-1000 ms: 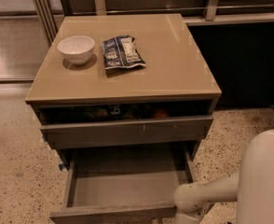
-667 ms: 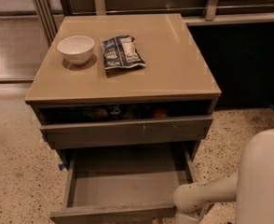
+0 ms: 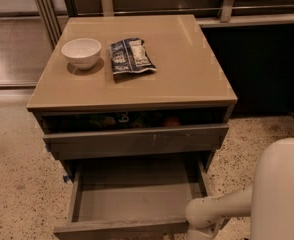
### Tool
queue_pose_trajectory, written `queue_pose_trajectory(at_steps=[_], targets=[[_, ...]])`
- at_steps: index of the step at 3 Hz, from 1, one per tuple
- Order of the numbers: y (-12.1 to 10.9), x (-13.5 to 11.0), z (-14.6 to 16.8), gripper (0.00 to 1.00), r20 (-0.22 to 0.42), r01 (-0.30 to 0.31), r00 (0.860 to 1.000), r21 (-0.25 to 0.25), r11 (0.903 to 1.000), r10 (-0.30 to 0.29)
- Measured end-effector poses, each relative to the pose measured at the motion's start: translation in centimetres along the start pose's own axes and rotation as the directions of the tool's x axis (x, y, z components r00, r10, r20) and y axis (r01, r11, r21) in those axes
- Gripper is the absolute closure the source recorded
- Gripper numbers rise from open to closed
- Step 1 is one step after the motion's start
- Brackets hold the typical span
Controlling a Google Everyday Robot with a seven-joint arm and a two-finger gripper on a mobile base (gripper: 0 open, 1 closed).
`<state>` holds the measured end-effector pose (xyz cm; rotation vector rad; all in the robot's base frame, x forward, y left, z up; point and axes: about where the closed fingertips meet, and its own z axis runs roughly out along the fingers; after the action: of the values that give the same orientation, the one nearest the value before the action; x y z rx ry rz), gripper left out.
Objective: Close middle drawer
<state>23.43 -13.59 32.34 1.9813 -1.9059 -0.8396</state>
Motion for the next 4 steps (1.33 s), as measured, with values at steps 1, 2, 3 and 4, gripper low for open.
queue_pose_trajectory(at_steps=[1,2,3,4], targets=[[0.0,0.0,0.0,0.88,0.0,0.0,1.0,0.0,1.0,0.0],[0.0,0.0,0.0,0.96,0.0,0.0,1.0,0.0,1.0,0.0],[0.01,0.0,0.01,1.0,0.0,0.0,1.0,0.0,1.0,0.0],[-0.38,0.07,0.57,1.0,0.0,0.0,1.0,0.0,1.0,0.0]])
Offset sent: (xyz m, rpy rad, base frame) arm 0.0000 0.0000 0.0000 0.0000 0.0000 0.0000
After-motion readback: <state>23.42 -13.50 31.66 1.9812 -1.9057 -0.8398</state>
